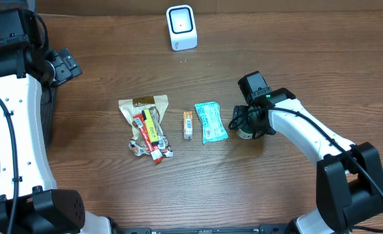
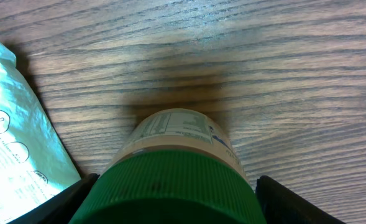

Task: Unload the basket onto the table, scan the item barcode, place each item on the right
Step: 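Lift the jar and carry it toward the white scanner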

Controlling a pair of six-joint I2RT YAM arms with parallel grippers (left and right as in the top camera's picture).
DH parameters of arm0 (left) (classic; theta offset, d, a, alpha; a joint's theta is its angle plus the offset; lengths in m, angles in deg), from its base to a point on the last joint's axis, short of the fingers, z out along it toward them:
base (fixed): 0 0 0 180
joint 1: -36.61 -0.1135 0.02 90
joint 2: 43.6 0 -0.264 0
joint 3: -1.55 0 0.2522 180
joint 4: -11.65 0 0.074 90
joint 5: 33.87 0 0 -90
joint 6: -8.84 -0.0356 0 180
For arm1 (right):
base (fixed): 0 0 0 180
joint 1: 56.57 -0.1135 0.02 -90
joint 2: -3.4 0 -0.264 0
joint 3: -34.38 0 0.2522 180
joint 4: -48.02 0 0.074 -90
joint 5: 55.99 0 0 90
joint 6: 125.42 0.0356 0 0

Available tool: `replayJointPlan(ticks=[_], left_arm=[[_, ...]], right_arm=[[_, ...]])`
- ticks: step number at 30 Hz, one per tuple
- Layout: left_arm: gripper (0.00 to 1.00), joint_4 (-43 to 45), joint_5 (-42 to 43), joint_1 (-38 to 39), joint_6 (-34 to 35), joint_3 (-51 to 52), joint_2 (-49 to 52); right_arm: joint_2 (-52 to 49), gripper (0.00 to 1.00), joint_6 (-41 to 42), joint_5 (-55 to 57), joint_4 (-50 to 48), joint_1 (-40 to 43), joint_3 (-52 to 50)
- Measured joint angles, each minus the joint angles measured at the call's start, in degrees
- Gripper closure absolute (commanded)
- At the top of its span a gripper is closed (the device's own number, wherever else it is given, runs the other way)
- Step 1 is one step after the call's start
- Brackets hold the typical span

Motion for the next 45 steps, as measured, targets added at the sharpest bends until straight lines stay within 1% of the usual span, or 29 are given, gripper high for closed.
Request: replayJointPlan(ticks=[3,9,11,12,13,14,17,19,20,22,23,25,27,33,36,41,45], left_arm=[[0.00,0.02,0.02,0.00,0.00,0.00,0.00],[0.00,0.02,0.00,0.00,0.00,0.00,0.00],[0.00,0.02,0.02,0.00,0.00,0.00,0.00],[0.00,0.00,0.02,0.00,0.00,0.00,0.00],[0.00,0.02,0.02,0.00,0.00,0.00,0.00],[0.00,0.02,0.02,0.00,0.00,0.00,0.00],[0.00,0.00,0.02,0.00,0.00,0.00,0.00],[0.00,0.04,0.02,0.00,0.00,0.00,0.00],[0.00,-0.02,0.00,0.00,0.00,0.00,-0.02],[0.00,0.04,0.02,0.00,0.00,0.00,0.00],[0.00,0.02,0.02,0.00,0.00,0.00,0.00],[0.00,0.02,0.02,0.00,0.00,0.00,0.00],[0.00,0.00,0.02,0.00,0.00,0.00,-0.02],[0.00,0.02,0.02,0.00,0.00,0.00,0.00],[0.00,0.02,0.02,0.00,0.00,0.00,0.00],[0.00,0.02,0.02,0.00,0.00,0.00,-0.02],[0.00,0.00,0.02,0.00,0.00,0.00,0.00]], right_arm=[[0.00,0.22,-0.02,0.13,-0.83,0.00,-0.59],[0.00,0.32,0.02,0.13,-2.45,0.00,-1.79],[0.00,0.38,0.00,0.15,-2.45,0.00,-1.79],[0.00,0.45,0.00,0.17,-2.43,0.00,-1.79],[0.00,0.49,0.07,0.20,-2.03,0.00,-1.75],[0.00,0.54,-0.04,0.04,-0.72,0.00,-1.42],[0.00,0.63,-0.02,-2.19,7.21,0.02,1.60],[0.00,0.63,-0.04,-3.17,8.61,0.00,2.97],[0.02,0.63,0.00,-8.09,10.88,0.00,7.26],[0.02,0.63,0.00,-12.22,11.21,0.02,8.90],[0.02,0.63,0.02,-19.06,11.61,0.00,9.55],[0.02,0.68,0.00,-23.74,13.35,0.00,9.55],[0.02,0.70,0.02,-29.27,15.52,0.00,9.55],[0.02,0.70,0.04,-41.79,20.72,0.00,9.55],[0.02,0.69,0.17,-45.05,21.68,0.00,9.55],[0.02,0.69,0.22,-51.91,22.62,0.00,9.55],[0.02,0.69,0.72,-54.18,27.82,0.00,9.55]])
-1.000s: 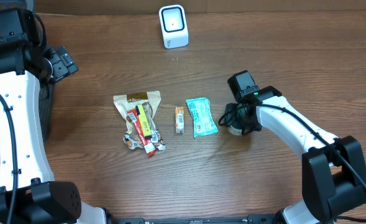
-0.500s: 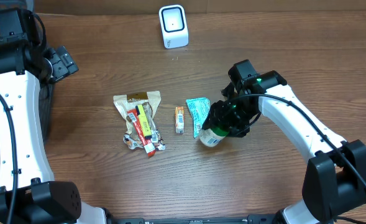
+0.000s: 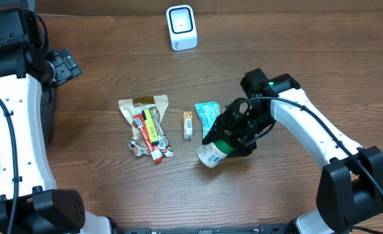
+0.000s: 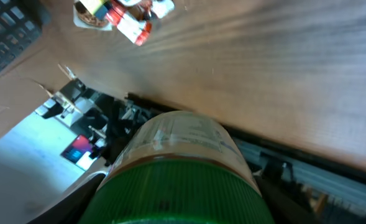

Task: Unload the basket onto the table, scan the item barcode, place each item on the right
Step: 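Lift the jar and carry it toward the white scanner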

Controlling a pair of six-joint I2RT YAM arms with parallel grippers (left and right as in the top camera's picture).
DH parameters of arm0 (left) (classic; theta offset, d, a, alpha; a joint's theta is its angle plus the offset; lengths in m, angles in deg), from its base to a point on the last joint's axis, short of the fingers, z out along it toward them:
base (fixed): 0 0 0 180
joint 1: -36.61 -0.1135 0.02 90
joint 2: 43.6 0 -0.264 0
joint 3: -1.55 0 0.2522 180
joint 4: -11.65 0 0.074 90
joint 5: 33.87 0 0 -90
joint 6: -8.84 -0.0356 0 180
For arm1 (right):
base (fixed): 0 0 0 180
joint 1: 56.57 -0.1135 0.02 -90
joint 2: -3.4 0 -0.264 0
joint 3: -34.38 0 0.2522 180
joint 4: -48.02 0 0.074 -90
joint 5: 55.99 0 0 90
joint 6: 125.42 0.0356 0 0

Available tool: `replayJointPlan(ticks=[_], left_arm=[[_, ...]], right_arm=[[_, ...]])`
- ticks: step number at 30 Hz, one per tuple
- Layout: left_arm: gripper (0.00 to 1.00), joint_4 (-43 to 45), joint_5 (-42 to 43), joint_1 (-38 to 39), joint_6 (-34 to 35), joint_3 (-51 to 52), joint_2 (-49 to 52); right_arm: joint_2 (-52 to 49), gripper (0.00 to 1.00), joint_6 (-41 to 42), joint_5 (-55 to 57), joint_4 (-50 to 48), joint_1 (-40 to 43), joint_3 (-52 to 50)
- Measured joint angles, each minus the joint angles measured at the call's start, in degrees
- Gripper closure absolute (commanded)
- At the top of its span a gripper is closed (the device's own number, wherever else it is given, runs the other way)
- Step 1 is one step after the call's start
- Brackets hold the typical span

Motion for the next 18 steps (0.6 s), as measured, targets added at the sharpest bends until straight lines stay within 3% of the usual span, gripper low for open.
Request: replayJointPlan(ticks=[13,16,18], left_arm=[[0.00,0.02,0.00,0.00,0.00,0.00,0.00],[0.00,0.00,0.00,0.00,0.00,0.00,-0.02],[0.00,0.00,0.00,0.00,0.00,0.00,0.00]], right_arm=[[0.00,0.70,2.58,-0.74,1.33,0.00,0.00],[0.00,0.85,2.60,-0.26,0.09,0.00,0.00],[0.00,0.87,2.62,1.36,-1.75,0.00,0.00]])
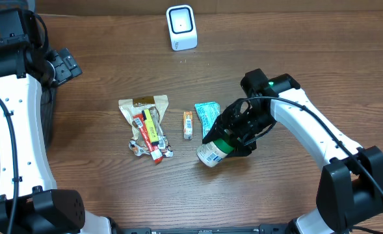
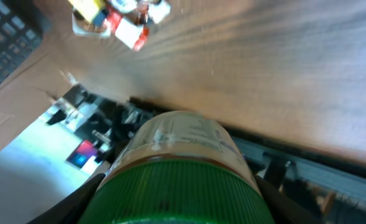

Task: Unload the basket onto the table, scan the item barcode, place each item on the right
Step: 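Lift the jar and carry it toward the white scanner, then hold the jar label in front of the white scanner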

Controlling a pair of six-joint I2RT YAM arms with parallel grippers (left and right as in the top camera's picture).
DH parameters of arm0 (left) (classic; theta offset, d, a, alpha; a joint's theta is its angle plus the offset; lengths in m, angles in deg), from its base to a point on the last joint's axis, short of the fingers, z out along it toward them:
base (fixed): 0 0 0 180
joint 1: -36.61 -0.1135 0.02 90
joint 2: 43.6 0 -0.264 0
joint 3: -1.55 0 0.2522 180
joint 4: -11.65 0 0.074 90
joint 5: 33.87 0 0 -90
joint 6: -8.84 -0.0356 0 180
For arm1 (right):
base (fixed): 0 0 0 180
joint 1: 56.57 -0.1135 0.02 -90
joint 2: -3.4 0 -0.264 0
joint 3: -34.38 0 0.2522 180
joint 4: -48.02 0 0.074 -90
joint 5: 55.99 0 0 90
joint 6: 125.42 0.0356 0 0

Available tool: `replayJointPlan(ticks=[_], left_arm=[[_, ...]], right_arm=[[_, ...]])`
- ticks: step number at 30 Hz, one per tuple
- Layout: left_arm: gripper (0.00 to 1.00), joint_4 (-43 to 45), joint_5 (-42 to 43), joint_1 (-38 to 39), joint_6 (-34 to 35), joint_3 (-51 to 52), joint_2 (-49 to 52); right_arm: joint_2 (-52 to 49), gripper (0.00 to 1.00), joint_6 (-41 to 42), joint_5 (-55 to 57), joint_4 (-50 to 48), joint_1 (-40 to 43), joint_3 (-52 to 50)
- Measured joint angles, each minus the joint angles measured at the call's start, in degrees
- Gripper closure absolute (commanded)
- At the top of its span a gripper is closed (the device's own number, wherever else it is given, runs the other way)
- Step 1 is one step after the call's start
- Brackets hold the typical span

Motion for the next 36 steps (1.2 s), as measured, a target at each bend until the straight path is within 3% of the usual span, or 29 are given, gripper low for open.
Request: replayJointPlan(ticks=[7,10,13,23,27,36], left_arm=[[0.00,0.02,0.00,0.00,0.00,0.00,-0.02],[0.00,0.00,0.00,0.00,0.00,0.00,0.00],[0.00,0.04,0.00,0.00,0.00,0.00,0.00],[0.00,0.04,0.00,0.00,0.00,0.00,0.00],[0.00,0.00,0.00,0.00,0.00,0.00,-0.02],[0.00,-0.04,0.00,0.00,0.00,0.00,0.00]], right_arm=[[0.00,0.89,0.11,18.51,-11.32,0.00,0.00],[0.00,0.94,-1.84,23.69,-15.04,0.02,0.09],[-0.02,0.96,-3.39,25.75,-13.73,0.00,2.58],[-0.98,0.96,-10.86,32.50,2.91,0.28,41.79],[-1.88,0.96,-14.16,36.57,-4.92,0.28,45.05],[-15.19,0.96,-24.02,38.97,-28.09,0.15,45.03]])
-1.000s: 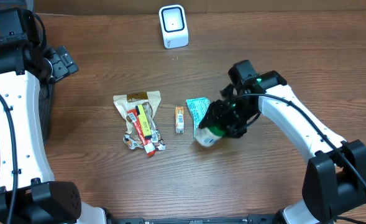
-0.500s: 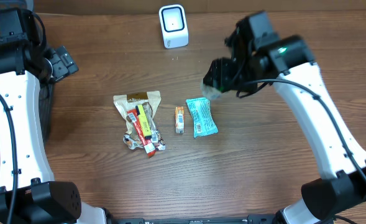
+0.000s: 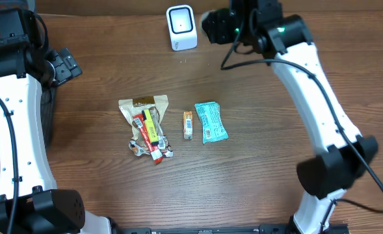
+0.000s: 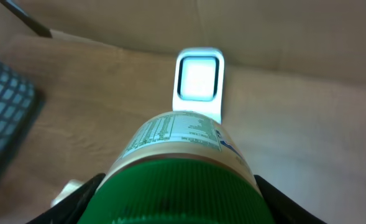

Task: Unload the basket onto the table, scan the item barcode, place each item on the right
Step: 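Hold the jar label in front of the white scanner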

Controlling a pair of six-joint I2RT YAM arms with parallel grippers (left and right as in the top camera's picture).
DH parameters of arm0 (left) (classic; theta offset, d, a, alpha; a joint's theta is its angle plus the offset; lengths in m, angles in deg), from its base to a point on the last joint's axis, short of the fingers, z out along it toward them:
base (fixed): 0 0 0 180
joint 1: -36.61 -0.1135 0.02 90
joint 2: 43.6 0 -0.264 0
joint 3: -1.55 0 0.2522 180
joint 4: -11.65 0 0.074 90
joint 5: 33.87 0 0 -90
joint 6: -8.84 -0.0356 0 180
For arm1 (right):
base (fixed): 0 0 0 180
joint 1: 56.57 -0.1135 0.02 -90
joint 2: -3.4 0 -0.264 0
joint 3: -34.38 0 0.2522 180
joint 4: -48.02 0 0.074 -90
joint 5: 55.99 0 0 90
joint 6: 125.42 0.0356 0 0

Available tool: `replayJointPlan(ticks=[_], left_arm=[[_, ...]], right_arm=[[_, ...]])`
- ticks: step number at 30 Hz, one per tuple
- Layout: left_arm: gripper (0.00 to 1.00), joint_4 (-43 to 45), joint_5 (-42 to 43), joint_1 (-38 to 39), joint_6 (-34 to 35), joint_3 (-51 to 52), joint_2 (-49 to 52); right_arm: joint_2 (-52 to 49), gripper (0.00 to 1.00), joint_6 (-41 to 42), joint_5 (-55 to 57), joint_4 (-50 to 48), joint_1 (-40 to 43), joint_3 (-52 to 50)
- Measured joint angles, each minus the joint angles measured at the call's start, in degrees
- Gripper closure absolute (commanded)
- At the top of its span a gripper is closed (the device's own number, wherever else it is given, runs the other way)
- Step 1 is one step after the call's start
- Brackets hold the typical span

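Observation:
A jar with a green ribbed lid (image 4: 176,190) and a pale printed label (image 4: 181,134) fills the bottom of the right wrist view, with my right gripper (image 4: 179,199) shut on it; a black finger (image 4: 83,198) shows on either side of the lid. The jar's bottom end points at the white barcode scanner (image 4: 199,84), whose lit window faces it a short way ahead. Overhead, the right gripper (image 3: 218,26) is raised at the table's far edge, just right of the scanner (image 3: 181,27); the jar is mostly hidden there. My left gripper (image 3: 64,65) hangs far left, holding nothing.
On the wooden table (image 3: 276,169) lie a pile of snack packets (image 3: 145,127), a small orange bar (image 3: 188,125) and a teal pouch (image 3: 211,121). A dark mesh basket (image 4: 2,118) stands at the left side.
My right gripper with the jar has gone from low over the table's middle, beside the teal pouch, up to the far edge next to the scanner. The jar now faces the scanner window.
At first my right gripper was around the jar standing on the table right of the teal pouch. Then the jar was lifted and tilted over the table's front middle, and stayed so. Now it is held in front of the scanner. The left arm never moved.

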Motion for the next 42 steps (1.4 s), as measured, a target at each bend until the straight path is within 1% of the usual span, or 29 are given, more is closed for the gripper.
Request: replayJointPlan(ticks=[4,8,10,14,18,19,23,30,37,41,42], left_arm=[[0.00,0.04,0.00,0.00,0.00,0.00,0.00],[0.00,0.07,0.02,0.00,0.00,0.00,0.00],[0.00,0.07,0.00,0.00,0.00,0.00,-0.02],[0.00,0.02,0.00,0.00,0.00,0.00,0.00],[0.00,0.07,0.00,0.00,0.00,0.00,-0.02],[0.00,0.02,0.00,0.00,0.00,0.00,0.00],[0.00,0.07,0.00,0.00,0.00,0.00,0.00],[0.00,0.04,0.00,0.00,0.00,0.00,0.00],[0.00,0.04,0.00,0.00,0.00,0.00,0.00],[0.00,0.04,0.00,0.00,0.00,0.00,0.00],[0.00,0.04,0.00,0.00,0.00,0.00,0.00]], right_arm=[[-8.15,0.96,-3.41,2.69,-11.54,-0.63,0.02],[-14.73,0.96,-4.48,4.61,-20.92,-1.40,-0.02],[-18.40,0.96,-4.76,5.07,-27.15,-2.01,-0.07],[-21.79,0.96,-4.81,5.92,-35.41,-2.58,-0.11],[-23.56,0.96,-4.61,7.23,-41.09,-2.78,-0.11],[-24.17,0.96,-4.26,7.56,-44.37,-2.78,-0.11],[-24.70,0.96,0.52,8.17,-52.54,-2.78,-0.13],[-25.92,0.96,4.83,10.91,-56.81,-2.78,-0.13],[-32.15,0.96,5.73,11.21,-57.22,-2.78,-0.13],[-32.63,0.96,5.88,10.97,-59.39,-2.78,-0.13],[-32.28,0.96,5.90,10.95,-58.40,-2.78,-0.13]])
